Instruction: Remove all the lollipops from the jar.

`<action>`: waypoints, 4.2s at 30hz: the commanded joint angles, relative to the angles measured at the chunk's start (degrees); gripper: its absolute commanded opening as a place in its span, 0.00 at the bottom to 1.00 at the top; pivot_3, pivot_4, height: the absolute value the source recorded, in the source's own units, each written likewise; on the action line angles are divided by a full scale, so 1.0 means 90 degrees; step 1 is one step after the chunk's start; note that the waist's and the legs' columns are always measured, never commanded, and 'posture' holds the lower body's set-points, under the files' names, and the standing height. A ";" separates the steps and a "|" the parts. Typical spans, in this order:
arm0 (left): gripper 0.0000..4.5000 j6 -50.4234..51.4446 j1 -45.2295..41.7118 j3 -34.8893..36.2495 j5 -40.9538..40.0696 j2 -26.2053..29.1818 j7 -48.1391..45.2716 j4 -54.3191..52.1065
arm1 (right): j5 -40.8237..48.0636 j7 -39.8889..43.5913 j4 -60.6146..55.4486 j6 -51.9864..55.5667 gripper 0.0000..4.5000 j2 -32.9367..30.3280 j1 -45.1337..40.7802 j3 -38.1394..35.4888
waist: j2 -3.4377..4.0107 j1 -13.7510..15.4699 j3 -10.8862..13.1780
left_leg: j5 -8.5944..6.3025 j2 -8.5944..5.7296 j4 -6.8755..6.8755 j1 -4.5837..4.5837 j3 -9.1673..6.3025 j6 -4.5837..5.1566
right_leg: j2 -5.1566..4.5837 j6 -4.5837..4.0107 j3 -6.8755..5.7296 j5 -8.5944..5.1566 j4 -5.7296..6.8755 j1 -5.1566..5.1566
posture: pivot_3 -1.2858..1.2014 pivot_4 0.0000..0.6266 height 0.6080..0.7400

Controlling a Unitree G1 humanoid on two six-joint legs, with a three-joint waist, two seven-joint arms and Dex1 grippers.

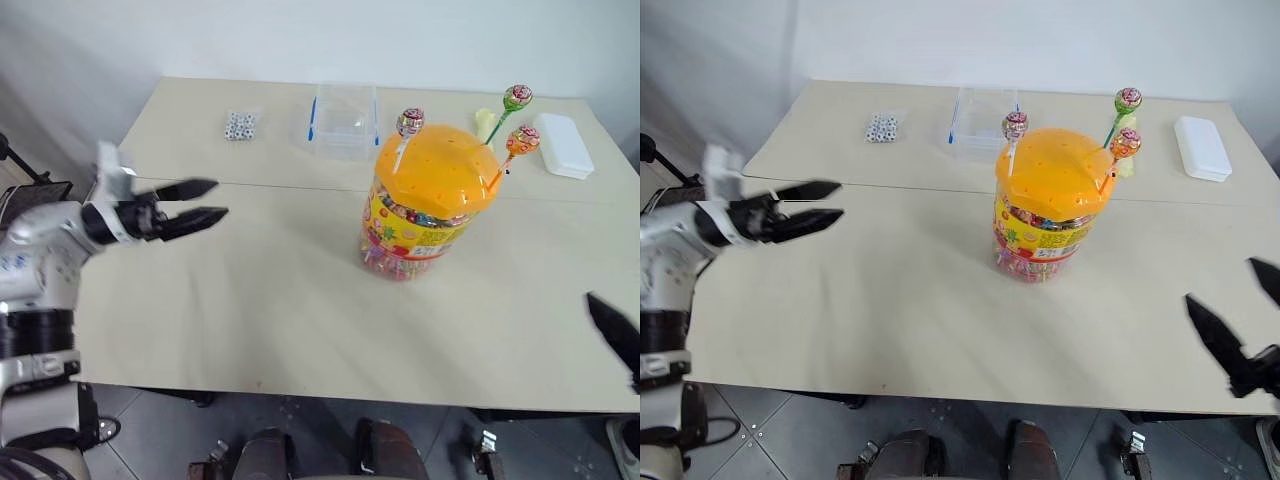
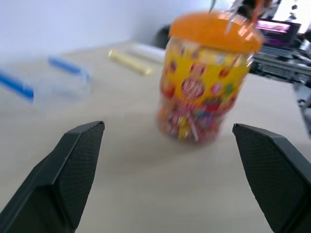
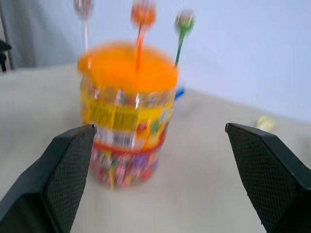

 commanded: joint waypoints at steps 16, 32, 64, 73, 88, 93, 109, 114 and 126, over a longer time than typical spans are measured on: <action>1.00 -0.0952 -0.2828 -0.1338 0.0748 -0.3453 -0.0211 0.1496 | 0.0753 -0.0470 -0.0626 0.0417 0.99 -0.0152 -0.0568 0.0030 | -0.0054 -0.0014 0.0007 | 0.0000 -0.0007 0.0003 -0.0020 -0.0013 0.0002 | 0.0006 0.0006 -0.0002 0.0003 -0.0008 -0.0008 | 0.52 0.24 1.00; 0.46 -0.1263 -0.3471 -0.1317 0.1167 -0.4129 -0.0314 0.2572 | 0.0399 -0.0823 -0.1069 0.0245 1.00 0.0337 -0.0537 0.0413 | -0.0056 0.0018 0.0008 | 0.0002 -0.0009 0.0016 -0.0034 -0.0018 0.0005 | 0.0004 0.0006 -0.0002 0.0003 -0.0021 -0.0007 | 0.52 0.24 1.00; 0.01 0.1481 0.0355 -0.0691 0.2005 0.0342 0.2190 -0.0438 | -0.0604 0.0993 0.0212 0.0789 1.00 -0.1352 -0.1577 0.1640 | -0.0074 0.0023 0.0020 | 0.0000 -0.0011 0.0016 -0.0029 -0.0048 0.0002 | 0.0005 0.0008 0.0000 0.0005 0.0001 -0.0012 | 0.52 0.24 1.00; 0.16 0.2115 0.2015 -0.0303 0.2159 0.1045 0.2625 -0.1309 | -0.0743 0.1660 0.0426 0.0870 1.00 -0.1400 -0.1589 0.1557 | -0.0074 0.0008 0.0020 | 0.0000 -0.0005 0.0010 -0.0016 -0.0047 0.0001 | 0.0004 0.0003 0.0010 0.0002 0.0007 -0.0010 | 0.52 0.24 1.00; 0.96 0.1330 0.1933 -0.0240 0.1962 0.2305 0.0931 -0.0549 | 0.0116 0.1203 0.0275 0.1327 1.00 -0.1145 -0.1604 0.0994 | -0.0076 -0.0001 0.0022 | -0.0004 -0.0002 0.0008 -0.0016 -0.0024 -0.0006 | 0.0007 -0.0001 0.0010 0.0000 0.0012 -0.0022 | 0.52 0.24 1.00; 0.96 -0.0367 0.0953 0.0837 0.0569 0.1088 -0.0017 -0.0607 | 0.0463 0.0307 0.0490 0.1482 1.00 -0.0972 -0.2109 0.0890 | -0.0071 0.0083 0.0022 | -0.0004 -0.0003 0.0027 -0.0021 -0.0020 -0.0006 | -0.0001 -0.0006 0.0008 -0.0002 0.0016 -0.0019 | 0.52 0.24 1.00; 0.98 0.0481 0.0790 -0.0274 -0.1030 -0.1817 0.0903 -0.2849 | -0.0500 -0.2065 0.1074 0.2609 1.00 -0.1231 -0.4910 0.3187 | -0.0061 -0.0058 0.0015 | -0.0005 0.0000 0.0044 -0.0025 -0.0019 -0.0007 | 0.0005 0.0000 0.0017 0.0001 0.0036 -0.0028 | 0.52 0.24 1.00; 0.98 0.0507 0.0877 -0.0228 -0.1117 -0.1812 0.0979 -0.2939 | -0.0417 -0.1939 0.1181 0.2764 1.00 -0.1219 -0.5148 0.3185 | -0.0062 0.0003 0.0016 | -0.0006 -0.0004 0.0050 -0.0035 -0.0028 -0.0006 | 0.0002 0.0000 0.0016 0.0001 0.0030 -0.0027 | 0.52 0.24 1.00; 1.00 0.0435 0.0966 -0.0277 -0.1133 -0.1899 0.1084 -0.2981 | -0.0246 -0.1499 0.1292 0.2704 0.16 -0.1007 -0.5401 0.3066 | -0.0061 -0.0007 0.0016 | -0.0006 -0.0002 0.0051 -0.0038 -0.0035 -0.0006 | 0.0004 0.0000 0.0009 0.0001 0.0024 -0.0026 | 0.52 0.24 1.00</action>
